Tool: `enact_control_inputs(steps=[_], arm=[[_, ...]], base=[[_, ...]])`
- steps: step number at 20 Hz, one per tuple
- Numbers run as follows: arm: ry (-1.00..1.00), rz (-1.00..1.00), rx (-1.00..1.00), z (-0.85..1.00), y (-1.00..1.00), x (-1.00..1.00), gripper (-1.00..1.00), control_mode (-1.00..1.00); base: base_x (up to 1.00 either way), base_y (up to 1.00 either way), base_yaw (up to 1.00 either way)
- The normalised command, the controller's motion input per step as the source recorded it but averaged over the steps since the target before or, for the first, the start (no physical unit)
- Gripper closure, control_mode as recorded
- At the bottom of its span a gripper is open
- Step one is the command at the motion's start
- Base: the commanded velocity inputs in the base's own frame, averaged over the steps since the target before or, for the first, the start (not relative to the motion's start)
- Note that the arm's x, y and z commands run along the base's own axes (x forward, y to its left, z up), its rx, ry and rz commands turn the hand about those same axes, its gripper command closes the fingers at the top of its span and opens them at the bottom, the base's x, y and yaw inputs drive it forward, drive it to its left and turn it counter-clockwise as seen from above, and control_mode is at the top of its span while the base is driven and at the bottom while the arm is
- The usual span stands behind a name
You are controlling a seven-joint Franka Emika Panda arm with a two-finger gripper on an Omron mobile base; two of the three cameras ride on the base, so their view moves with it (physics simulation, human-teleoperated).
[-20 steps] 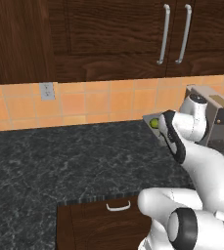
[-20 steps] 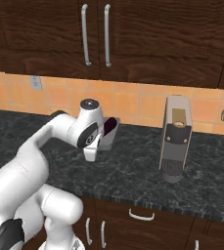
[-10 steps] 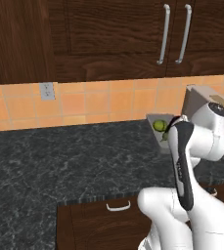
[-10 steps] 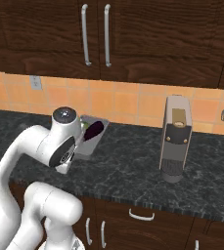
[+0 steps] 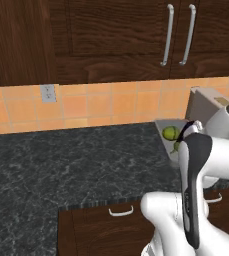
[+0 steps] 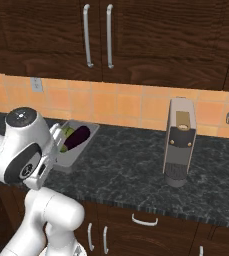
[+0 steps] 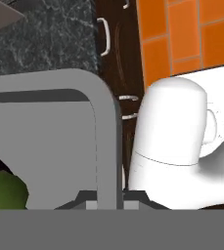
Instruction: Take the meat container that has the fish and place it on the second highest rack of the freezer. Then take the vegetable container that has the eggplant and lime and place it on the highest rack of the freezer.
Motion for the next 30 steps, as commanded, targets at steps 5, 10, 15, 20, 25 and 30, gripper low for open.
enact_control_inputs(steps=[5, 10, 15, 20, 25, 30], arm=[[0.01, 0.00, -0.13, -0.14, 0.04, -0.50, 1.00, -1.00], [0.00, 0.00, 0.00, -0.06, 0.00, -0.02, 1.00, -1.00], [-0.02, 0.00, 0.00, 0.00, 0.00, -0.06, 1.00, 1.00], [0.00, 0.00, 0.00, 0.00, 0.00, 0.00, 1.00, 1.00], [0.00, 0.00, 0.00, 0.00, 0.00, 0.00, 1.00, 1.00], [0.00, 0.00, 0.00, 0.00, 0.00, 0.00, 1.00, 1.00]], base=[[0.00, 0.00, 0.00], [0.00, 0.00, 0.00], [-0.12, -0.01, -0.05], [-0.53, -0.03, -0.62], [0.14, -0.26, -0.71], [0.21, -0.46, -0.73]])
